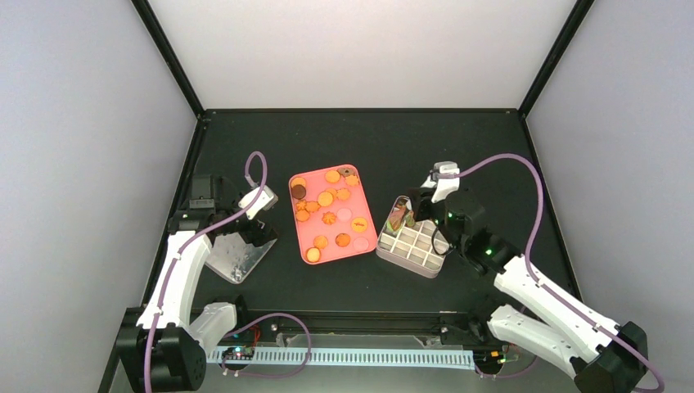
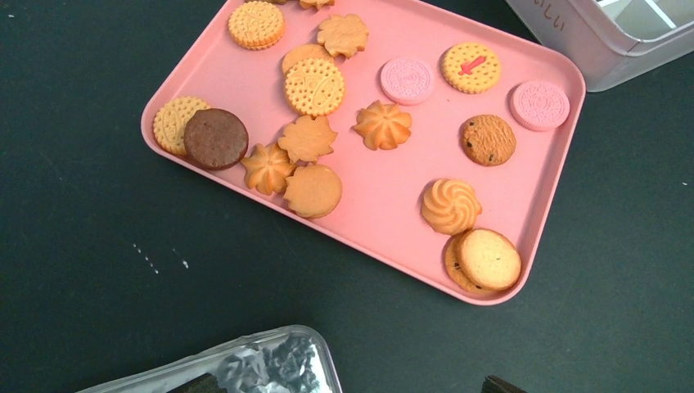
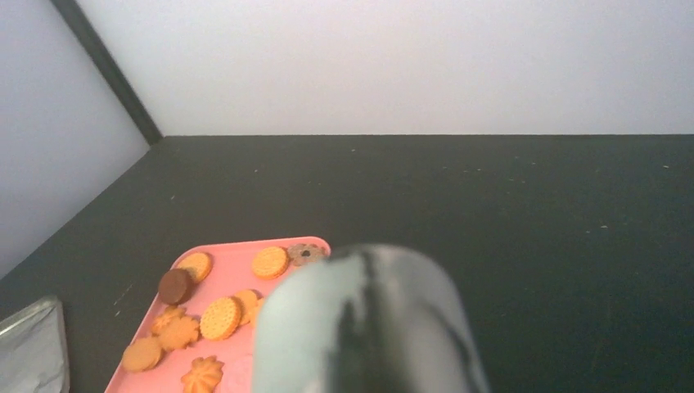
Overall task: Pack the cookies
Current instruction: Place the fake cookies in the empty pocket of the box, then adjust the fake cookies in the empty pocket of the box.
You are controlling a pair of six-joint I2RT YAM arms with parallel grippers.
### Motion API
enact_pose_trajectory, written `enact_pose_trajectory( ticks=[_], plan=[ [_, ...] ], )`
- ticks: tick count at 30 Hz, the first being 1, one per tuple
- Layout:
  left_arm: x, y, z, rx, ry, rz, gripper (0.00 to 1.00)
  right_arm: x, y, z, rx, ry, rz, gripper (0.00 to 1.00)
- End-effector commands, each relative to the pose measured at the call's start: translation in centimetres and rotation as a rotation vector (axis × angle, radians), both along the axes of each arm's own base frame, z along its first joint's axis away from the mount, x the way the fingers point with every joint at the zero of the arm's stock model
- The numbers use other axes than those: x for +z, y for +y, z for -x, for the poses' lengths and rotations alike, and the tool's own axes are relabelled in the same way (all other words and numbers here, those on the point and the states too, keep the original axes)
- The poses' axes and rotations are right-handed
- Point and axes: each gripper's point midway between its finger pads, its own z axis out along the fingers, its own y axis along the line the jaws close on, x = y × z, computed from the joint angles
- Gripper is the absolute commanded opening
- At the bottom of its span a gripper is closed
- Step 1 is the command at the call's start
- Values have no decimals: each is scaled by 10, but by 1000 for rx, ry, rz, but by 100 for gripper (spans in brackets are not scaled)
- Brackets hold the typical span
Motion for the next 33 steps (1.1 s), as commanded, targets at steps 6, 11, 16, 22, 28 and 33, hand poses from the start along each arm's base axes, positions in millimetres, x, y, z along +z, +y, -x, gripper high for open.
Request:
enact_pose_trajectory(
  ticks=[6, 11, 16, 22, 28, 33],
  plan=[
    [15, 0, -4, 1, -28, 8, 84, -6, 29, 5, 109, -3, 39, 35],
    [16, 1, -5, 3, -33, 4, 84, -7, 39, 1, 138, 2, 52, 35],
    [14, 1, -6, 5, -27, 0, 84, -8, 45, -4, 150, 5, 72, 35],
    [13, 3, -5, 7, -28, -8, 84, -14, 46, -10, 132, 8, 106, 35],
    [13, 3, -5, 8, -26, -10, 84, -6, 44, -17, 99, -7, 118, 35],
    [13, 4, -5, 9, -29, -16, 84, 2, 43, -21, 79, -21, 112, 34]
  ],
)
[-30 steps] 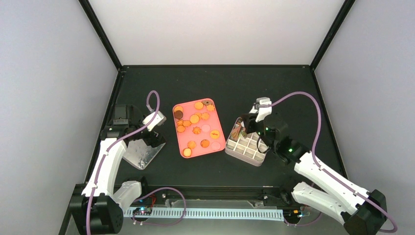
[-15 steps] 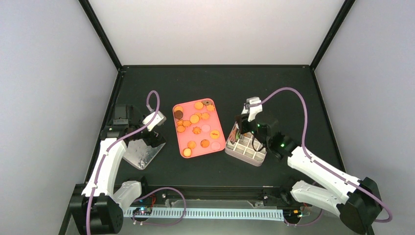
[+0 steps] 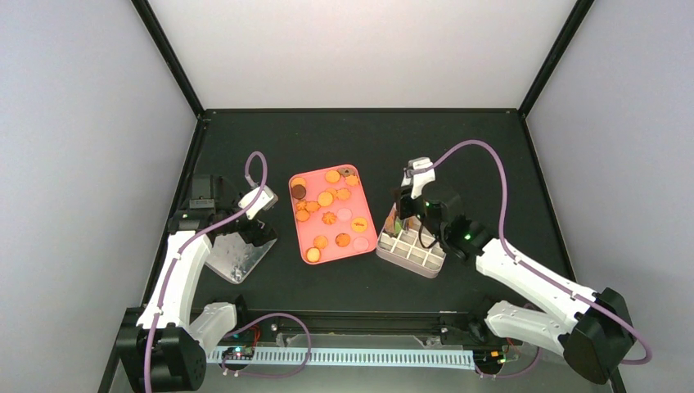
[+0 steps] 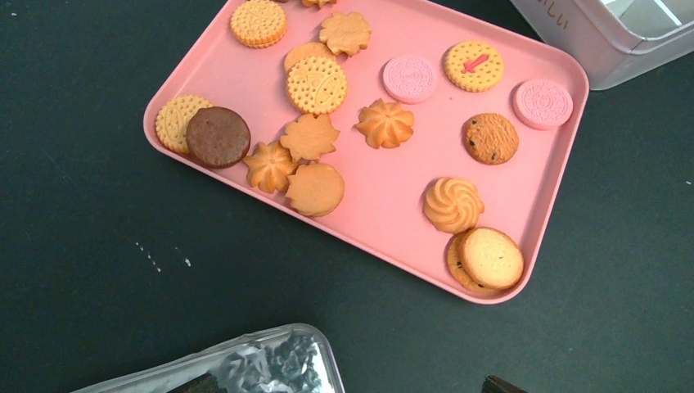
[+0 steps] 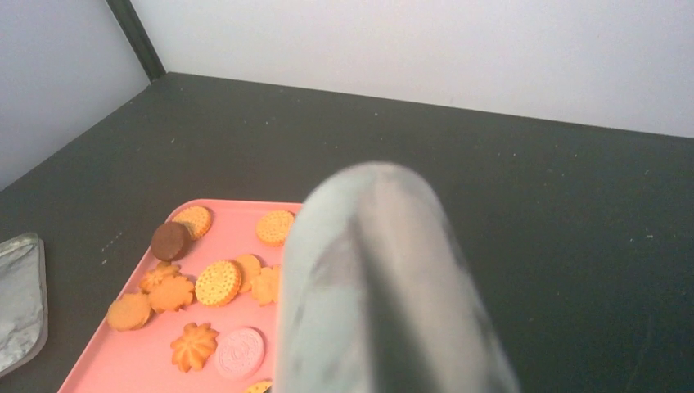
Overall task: Pack the cookies
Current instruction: Adjust the fake cookies in the empty pocket of the box.
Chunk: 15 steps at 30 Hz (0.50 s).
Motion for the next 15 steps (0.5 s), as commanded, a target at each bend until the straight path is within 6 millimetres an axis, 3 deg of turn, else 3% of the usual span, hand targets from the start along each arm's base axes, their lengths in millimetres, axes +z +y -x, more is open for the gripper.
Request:
enact_pose_trajectory(
  ticks=[1, 9, 15],
  plan=[
    [13, 4, -4, 8, -30, -13, 84, 31, 0, -9, -34, -74, -28, 34],
    [12, 3, -4, 8, -28, -14, 84, 39, 1, -14, -46, -83, -19, 30],
    [12, 3, -4, 7, -29, -13, 84, 26, 5, -16, -35, -56, 4, 29]
  ],
)
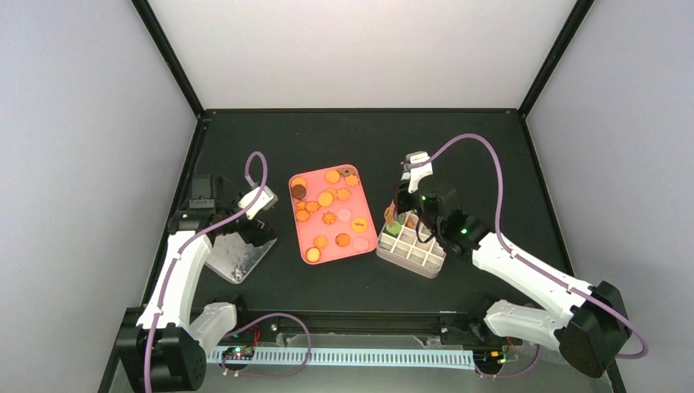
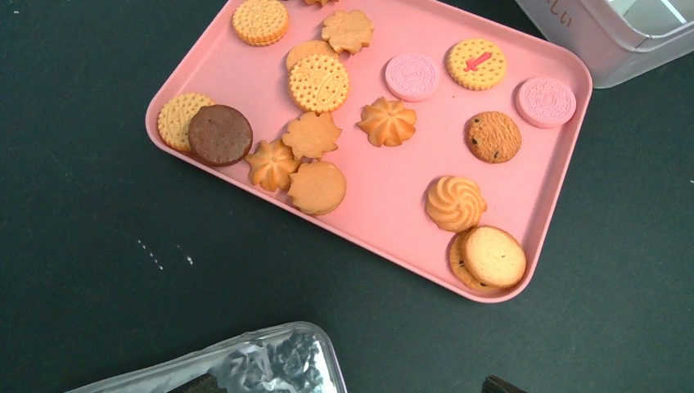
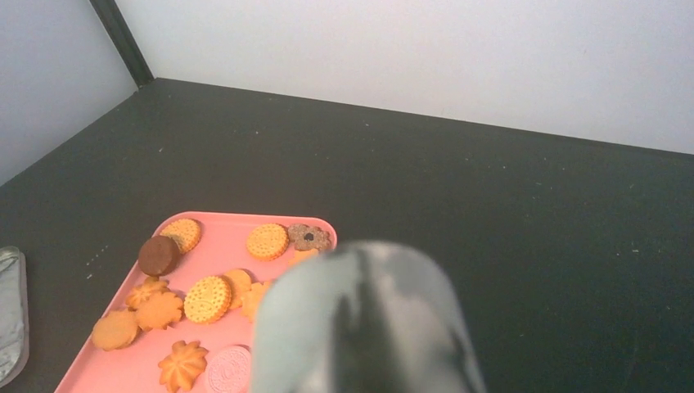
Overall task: Pack the cookies
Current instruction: Adjust the fake cookies in the empty pocket of the box, then adjust the fake cookies on the plate.
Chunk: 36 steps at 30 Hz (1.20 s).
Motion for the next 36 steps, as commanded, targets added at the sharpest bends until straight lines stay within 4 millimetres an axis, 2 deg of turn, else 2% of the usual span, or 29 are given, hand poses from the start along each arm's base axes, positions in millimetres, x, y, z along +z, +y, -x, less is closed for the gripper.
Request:
enact_pose_trajectory(
  ticks=[1, 5, 9, 12, 19, 25, 29, 36],
  plan=[
    [13, 2, -3, 4, -29, -6, 84, 8, 3, -5, -8, -25, -1, 29],
    [13, 2, -3, 3, -31, -9, 84, -15, 6, -5, 2, 16, 21, 27],
    [14, 3, -4, 2, -37, -14, 84, -20, 9, 0, 28, 37, 3, 26],
    [15, 2, -4, 3, -37, -10, 84, -13, 8, 5, 42, 28, -25, 25],
    [16, 2, -6, 5, -30, 3, 84, 21, 9, 18, 81, -21, -77, 25],
    [17, 1, -6, 3, -32, 3, 84, 33, 15, 23, 95, -37, -90, 27],
    [18, 2, -6, 5, -35, -2, 84, 36, 35, 29, 130, -42, -86, 32],
    [19, 2, -6, 8, -32, 1, 84, 13, 96, 41, 227, -1, -43, 37]
  ],
)
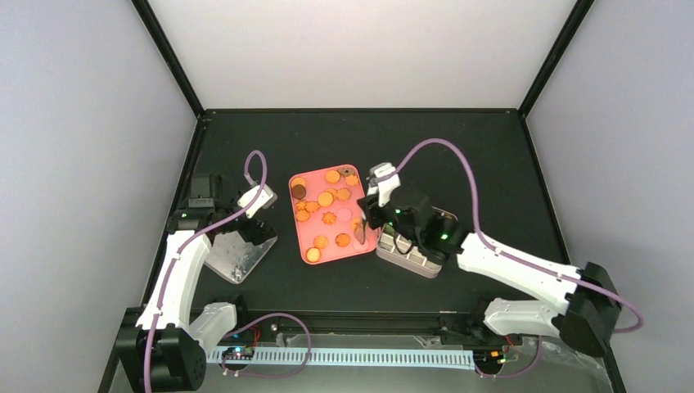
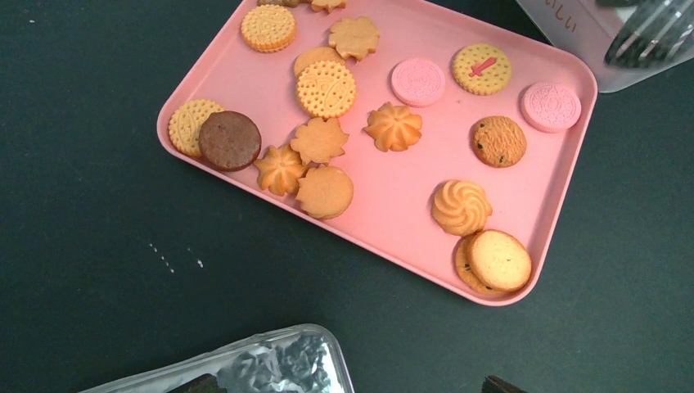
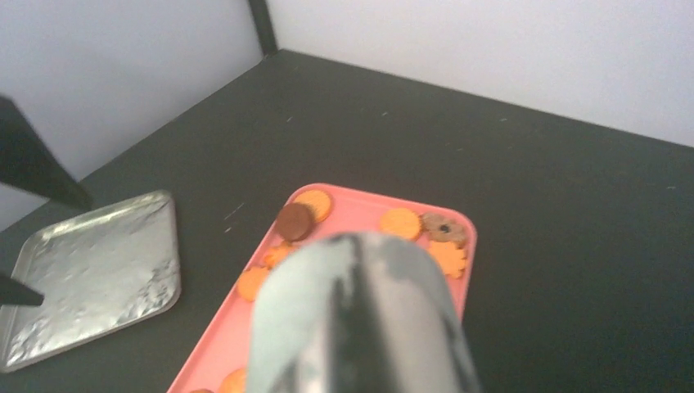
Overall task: Pack the cookies
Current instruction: Adjust the fake cookies on the plate.
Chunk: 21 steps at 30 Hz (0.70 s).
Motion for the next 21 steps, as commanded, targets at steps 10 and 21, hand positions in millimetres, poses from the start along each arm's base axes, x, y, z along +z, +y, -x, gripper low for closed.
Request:
enact_pose_trajectory(
  ticks=[10, 21],
  plan=[
    [13, 2, -3, 4, -21, 1, 84, -17, 68, -10, 30, 2, -2, 42],
    [13, 1, -2, 1, -22, -1, 84, -43, 80, -14, 31, 52, 0, 44]
  ],
)
